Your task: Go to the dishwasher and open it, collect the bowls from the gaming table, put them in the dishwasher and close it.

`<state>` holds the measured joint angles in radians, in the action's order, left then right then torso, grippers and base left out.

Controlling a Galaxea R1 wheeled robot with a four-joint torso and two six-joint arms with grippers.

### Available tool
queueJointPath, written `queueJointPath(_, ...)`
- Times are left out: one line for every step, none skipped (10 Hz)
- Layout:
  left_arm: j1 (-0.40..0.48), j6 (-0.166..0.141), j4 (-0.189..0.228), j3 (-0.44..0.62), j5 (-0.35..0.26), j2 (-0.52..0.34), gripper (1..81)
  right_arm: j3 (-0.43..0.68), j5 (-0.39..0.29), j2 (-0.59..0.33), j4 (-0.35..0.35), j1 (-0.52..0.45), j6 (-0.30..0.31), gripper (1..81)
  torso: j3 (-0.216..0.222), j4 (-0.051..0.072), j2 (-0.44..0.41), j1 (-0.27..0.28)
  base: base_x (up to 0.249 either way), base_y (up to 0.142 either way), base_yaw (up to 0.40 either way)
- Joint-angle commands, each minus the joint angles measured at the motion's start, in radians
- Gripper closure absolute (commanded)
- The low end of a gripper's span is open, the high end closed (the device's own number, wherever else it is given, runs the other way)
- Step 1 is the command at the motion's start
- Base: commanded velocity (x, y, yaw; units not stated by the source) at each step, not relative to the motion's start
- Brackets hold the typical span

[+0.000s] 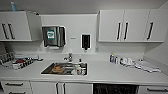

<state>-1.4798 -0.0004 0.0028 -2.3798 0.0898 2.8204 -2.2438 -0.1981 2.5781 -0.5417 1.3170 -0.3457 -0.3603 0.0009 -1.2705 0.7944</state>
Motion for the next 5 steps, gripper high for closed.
queueJointPath(0.071, 0.0, -0.006, -0.021, -0.047, 0.008, 1.0, -0.132, 0.02, 0.073, -0.004, -0.021, -0.067, 1.0, 0.0, 0.0, 0.0, 0.0, 0.0, 0.0, 0.0)
queueJointPath(0.071, 0.0, -0.004, -0.033, -0.047, 0.015, 1.0, -0.196, 0.023, 0.119, -0.004, -0.014, -0.075, 1.0, 0.0, 0.0, 0.0, 0.0, 0.0, 0.0, 0.0)
queueJointPath(0.068, 0.0, -0.003, -0.044, -0.048, 0.018, 1.0, -0.232, 0.023, 0.145, -0.004, -0.011, -0.075, 1.0, 0.0, 0.0, 0.0, 0.0, 0.0, 0.0, 0.0)
queueJointPath(0.066, 0.0, -0.004, -0.052, -0.05, 0.018, 1.0, -0.259, 0.023, 0.161, -0.006, -0.011, -0.075, 1.0, 0.0, 0.0, 0.0, 0.0, 0.0, 0.0, 0.0)
queueJointPath(0.065, 0.0, -0.004, -0.058, -0.05, 0.019, 1.0, -0.289, 0.025, 0.181, -0.007, -0.009, -0.073, 1.0, 0.0, 0.0, 0.0, 0.0, 0.0, 0.0, 0.0)
